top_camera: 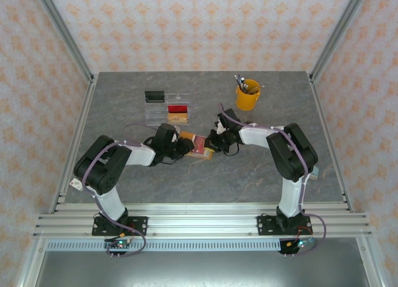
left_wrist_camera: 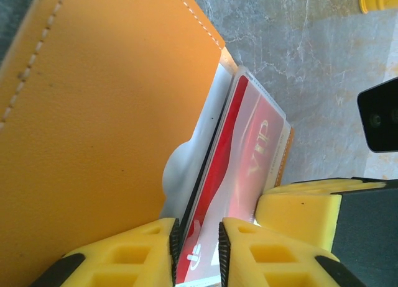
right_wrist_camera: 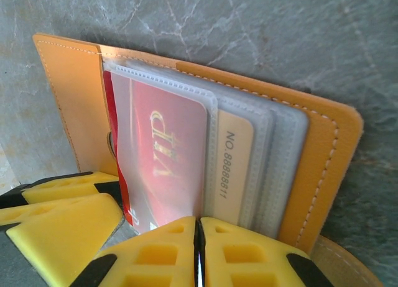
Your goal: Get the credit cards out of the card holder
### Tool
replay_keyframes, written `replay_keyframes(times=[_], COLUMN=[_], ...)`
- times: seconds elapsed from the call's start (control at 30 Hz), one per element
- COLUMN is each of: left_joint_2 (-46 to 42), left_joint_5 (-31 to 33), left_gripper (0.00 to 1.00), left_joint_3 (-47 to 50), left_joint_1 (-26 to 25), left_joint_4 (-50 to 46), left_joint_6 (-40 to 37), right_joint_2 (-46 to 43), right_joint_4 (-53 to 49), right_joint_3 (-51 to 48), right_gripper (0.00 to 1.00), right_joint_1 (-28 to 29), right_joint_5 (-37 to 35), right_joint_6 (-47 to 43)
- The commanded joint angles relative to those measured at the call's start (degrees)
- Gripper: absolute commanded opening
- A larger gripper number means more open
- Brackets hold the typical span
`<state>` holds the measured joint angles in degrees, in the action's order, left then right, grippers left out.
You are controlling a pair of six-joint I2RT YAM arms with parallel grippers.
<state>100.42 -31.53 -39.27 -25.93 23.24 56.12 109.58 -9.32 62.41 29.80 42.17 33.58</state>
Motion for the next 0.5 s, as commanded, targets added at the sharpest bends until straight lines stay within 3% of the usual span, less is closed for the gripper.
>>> replay_keyframes(times=[0.0,0.23,0.33,0.47], left_joint_2=[1.49,1.19,0.80,-0.82], left_joint_5=[-1.43,-3.05,-3.04,-0.35], left_gripper=[0.25,0.11,0.00,0.00], left_joint_3=[1.29,1.43,1.21,1.25], left_joint_1=[-0.96,-0.96,-0.91,-0.94], left_joint_4=[4.07,5.93,5.14,1.62], left_joint_6=[1.98,1.57,0.38,-2.28], right_joint_2=[3.51,3.51,3.53,3.10], right_joint_4=[-4.65,-4.12,-4.13,-4.61], right_joint_3=[-2.90,-3.09,-3.26,-3.35], right_gripper=[0.11,0.11,0.11,0.11], right_joint_1=[0.61,0.78,0.78,0.79], right_joint_5=[-1.77,-0.37,-0.53,-1.88], right_joint_6=[-0.80,-1.15,-1.15,-0.97])
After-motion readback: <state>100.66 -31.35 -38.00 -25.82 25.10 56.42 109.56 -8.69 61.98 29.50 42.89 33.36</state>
